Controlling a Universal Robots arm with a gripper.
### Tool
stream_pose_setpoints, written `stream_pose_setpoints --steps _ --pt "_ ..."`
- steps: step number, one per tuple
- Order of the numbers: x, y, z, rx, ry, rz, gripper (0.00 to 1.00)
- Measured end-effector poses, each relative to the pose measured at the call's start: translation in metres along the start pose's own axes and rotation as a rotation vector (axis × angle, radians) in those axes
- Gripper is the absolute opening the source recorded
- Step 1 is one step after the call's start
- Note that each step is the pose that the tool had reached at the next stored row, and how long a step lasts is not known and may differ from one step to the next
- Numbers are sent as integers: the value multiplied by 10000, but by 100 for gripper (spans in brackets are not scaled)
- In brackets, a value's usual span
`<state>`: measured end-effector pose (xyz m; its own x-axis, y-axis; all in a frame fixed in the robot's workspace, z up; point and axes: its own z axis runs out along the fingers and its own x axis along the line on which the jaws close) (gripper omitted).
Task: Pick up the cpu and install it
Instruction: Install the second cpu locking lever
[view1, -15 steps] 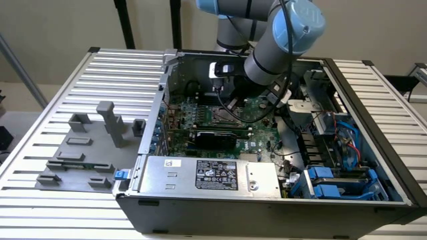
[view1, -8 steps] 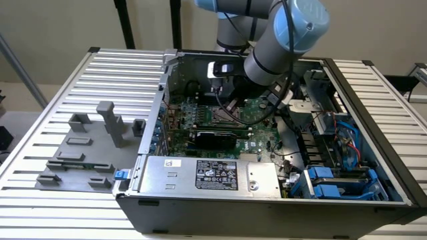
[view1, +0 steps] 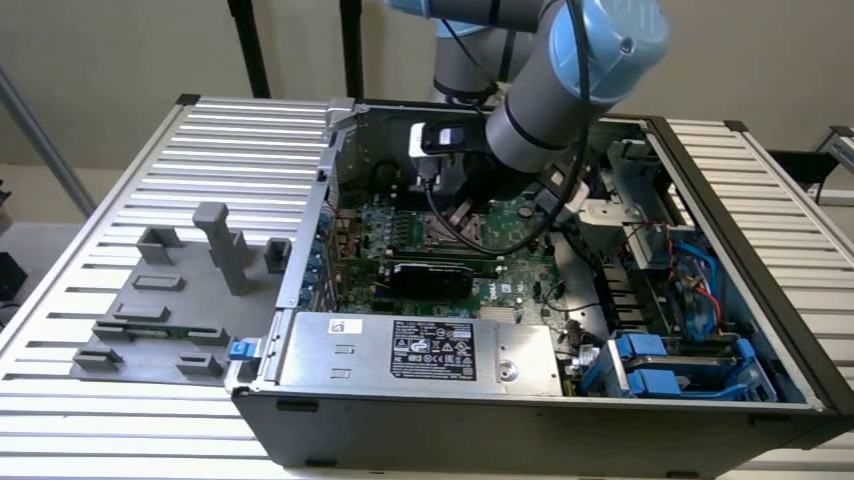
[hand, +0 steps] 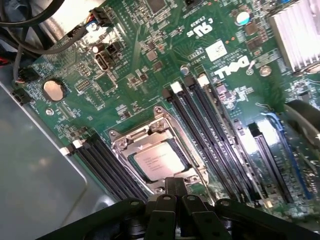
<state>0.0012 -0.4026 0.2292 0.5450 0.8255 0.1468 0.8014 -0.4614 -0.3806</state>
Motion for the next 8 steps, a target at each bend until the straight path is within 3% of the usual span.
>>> stream_pose_setpoints --steps 8 --pt "-158 -33 -77 -27 -40 12 11"
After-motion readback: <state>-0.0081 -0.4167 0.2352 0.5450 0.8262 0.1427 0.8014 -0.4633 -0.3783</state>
